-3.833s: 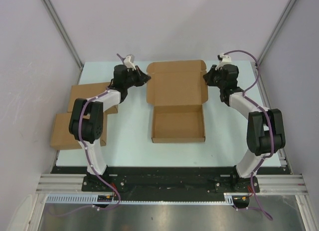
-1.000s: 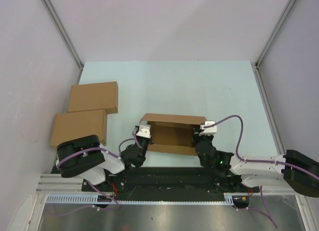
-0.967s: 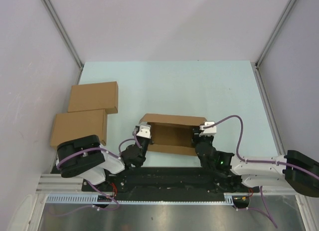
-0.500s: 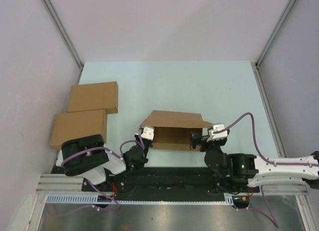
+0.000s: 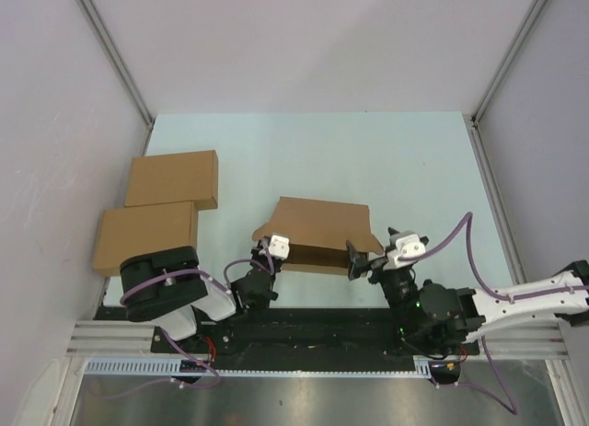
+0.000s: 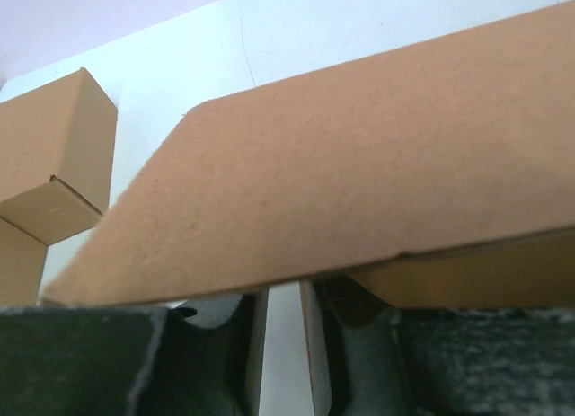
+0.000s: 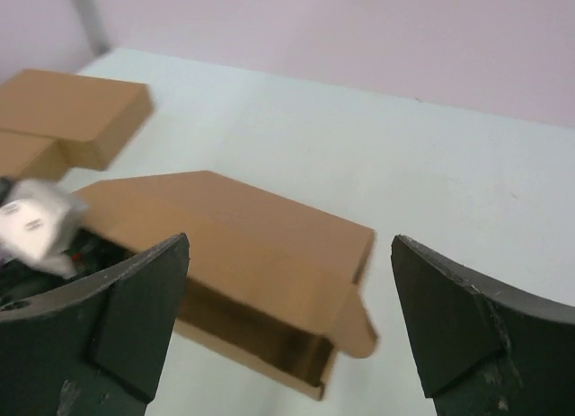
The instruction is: Fold the paper box
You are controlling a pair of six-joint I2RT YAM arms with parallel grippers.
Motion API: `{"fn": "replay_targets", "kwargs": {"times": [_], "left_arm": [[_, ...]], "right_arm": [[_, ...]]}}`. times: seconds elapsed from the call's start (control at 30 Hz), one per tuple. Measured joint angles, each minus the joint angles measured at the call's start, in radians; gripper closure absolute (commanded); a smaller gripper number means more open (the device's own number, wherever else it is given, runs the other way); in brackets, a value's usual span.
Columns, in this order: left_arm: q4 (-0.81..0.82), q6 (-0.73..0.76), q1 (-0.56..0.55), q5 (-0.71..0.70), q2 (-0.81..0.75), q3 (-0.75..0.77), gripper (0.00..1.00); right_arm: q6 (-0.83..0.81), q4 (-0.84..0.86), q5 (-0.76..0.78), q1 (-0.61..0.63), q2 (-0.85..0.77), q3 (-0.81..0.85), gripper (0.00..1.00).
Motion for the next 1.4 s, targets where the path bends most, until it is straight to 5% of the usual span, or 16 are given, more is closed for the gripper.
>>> {"fn": "replay_targets", "kwargs": {"times": [0.23,0.37,0.93,1.07,1.2,1.27,1.4], "left_arm": [[-0.006,0.047,-0.051,-0.029,-0.089,-0.017,0.61],[-0.009,0.082,-0.106,-0.063,-0.122,-0.024,0.59],[-0.035,0.423,-0.475,-0.333,-0.541,-0.036,0.55],[-0.035,0.435,-0.478,-0.355,-0.755,-0.037,0.38],[-0.233,0.174,-0.426,-0.341,-0.982,-0.012,0.37],[-0.603,-0.145,-0.289,-0.261,-1.080,0.073,0.37],[-0.933,-0.490,-0.001,-0.058,-1.109,0.116,0.34]], "right_arm": [[0.225,-0.177,-0.309,-0.492,0.034,0.068,0.18],[0.344,-0.232,-0.501,-0.645,0.138,0.073,0.22],[0.527,-0.269,-0.814,-0.742,0.308,-0.043,0.32],[0.548,-0.266,-0.834,-0.744,0.328,-0.071,0.33],[0.563,-0.265,-0.844,-0.744,0.324,-0.095,0.32],[0.571,-0.266,-0.845,-0.744,0.319,-0.104,0.33],[0.583,-0.268,-0.849,-0.744,0.311,-0.117,0.32]]}}
